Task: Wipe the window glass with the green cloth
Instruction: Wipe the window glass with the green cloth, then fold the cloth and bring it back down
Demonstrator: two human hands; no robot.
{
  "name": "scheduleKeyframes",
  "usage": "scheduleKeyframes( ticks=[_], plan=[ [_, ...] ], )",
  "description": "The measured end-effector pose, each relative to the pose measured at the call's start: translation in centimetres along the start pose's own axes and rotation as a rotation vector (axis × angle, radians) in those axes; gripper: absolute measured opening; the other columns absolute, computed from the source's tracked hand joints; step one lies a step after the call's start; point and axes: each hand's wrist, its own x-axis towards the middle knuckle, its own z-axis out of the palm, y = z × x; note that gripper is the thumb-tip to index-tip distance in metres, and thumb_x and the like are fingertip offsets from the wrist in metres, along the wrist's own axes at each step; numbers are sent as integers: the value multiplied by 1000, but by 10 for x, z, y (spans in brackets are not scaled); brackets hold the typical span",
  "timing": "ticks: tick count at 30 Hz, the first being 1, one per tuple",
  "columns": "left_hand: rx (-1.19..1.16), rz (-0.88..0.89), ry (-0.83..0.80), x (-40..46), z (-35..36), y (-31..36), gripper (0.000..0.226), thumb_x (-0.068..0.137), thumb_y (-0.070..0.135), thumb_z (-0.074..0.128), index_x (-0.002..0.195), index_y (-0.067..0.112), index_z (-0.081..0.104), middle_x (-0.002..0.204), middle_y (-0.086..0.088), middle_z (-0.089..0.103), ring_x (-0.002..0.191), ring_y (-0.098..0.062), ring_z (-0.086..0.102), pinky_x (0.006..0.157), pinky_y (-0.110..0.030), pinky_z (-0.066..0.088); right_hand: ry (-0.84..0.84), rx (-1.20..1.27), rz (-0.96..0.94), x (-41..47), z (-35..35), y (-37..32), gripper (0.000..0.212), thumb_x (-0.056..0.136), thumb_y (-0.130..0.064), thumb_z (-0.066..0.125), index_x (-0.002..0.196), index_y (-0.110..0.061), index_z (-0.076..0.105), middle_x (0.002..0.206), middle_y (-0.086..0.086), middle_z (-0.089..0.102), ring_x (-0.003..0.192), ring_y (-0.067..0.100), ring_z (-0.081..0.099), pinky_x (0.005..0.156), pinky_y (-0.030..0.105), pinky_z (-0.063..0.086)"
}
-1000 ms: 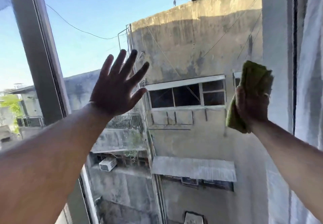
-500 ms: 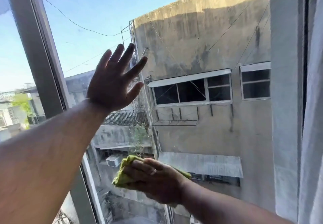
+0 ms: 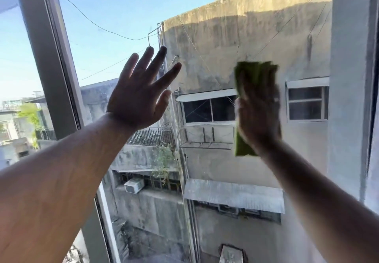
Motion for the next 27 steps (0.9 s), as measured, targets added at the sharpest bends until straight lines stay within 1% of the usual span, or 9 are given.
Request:
scheduleKeyframes(
  ticks=[4,8,10,13,15,17,22,24,27],
  plan=[
    [-30,6,5,-4,-4,-2,58,101,27,40,157,12,33,164,-17,31,153,-37,26,123,-65,14,-349,231,-885,-108,23,-108,77,74,-33,54,150,-36,43,164,2,33,155,25,19,124,49,22],
    [-51,10,-76,-28,-17,0,58,101,19,42,156,7,32,165,-18,28,154,-36,23,122,-68,12,-473,143,-1087,-118,21,-108,69,82,-21,46,149,-37,45,163,-2,33,155,22,20,128,44,17],
    [-47,36,-74,-63,-26,6,55,102,21,42,154,5,36,163,-19,33,152,-37,28,122,-68,14,-440,164,-1037,-116,16,-102,58,93,-22,53,148,-38,45,163,2,34,153,25,25,127,44,18],
    [-110,83,-178,-122,-44,28,67,100,50,36,151,7,42,160,-17,39,152,-31,29,125,-60,4,-256,190,-704,-126,4,-94,55,92,-48,58,144,-29,53,153,16,48,142,35,46,119,48,33],
    [-119,127,-305,-145,-52,46,84,92,71,33,147,9,48,159,-16,41,152,-28,26,126,-55,-2,-212,127,-446,-127,-7,-93,69,80,-68,60,128,-19,65,132,18,65,116,35,65,97,43,45],
    [-67,141,-386,-152,-56,63,86,86,76,42,139,10,59,156,-15,46,150,-31,31,125,-55,2,-249,43,-303,-126,-15,-98,76,67,-75,69,110,-13,70,104,11,70,88,30,67,79,38,50],
    [-19,24,-349,-157,-70,80,29,90,41,60,91,16,74,134,-12,67,133,-32,57,120,-55,24,-468,-23,-204,-128,-30,-109,45,66,-58,84,86,-20,70,81,1,70,72,24,68,74,33,49],
    [-138,64,-374,-175,-81,76,23,86,34,63,91,15,75,117,-10,73,119,-31,66,113,-50,39,-624,47,-194,-138,-35,-111,41,78,-61,74,91,-22,71,92,5,67,81,27,67,81,37,45],
    [-443,-36,-569,-216,-104,67,19,80,25,67,94,12,71,87,-10,74,84,-31,72,84,-40,56,-942,149,-132,-158,-42,-116,31,78,-60,68,89,-31,67,91,2,65,85,27,66,85,40,46]
  ],
)
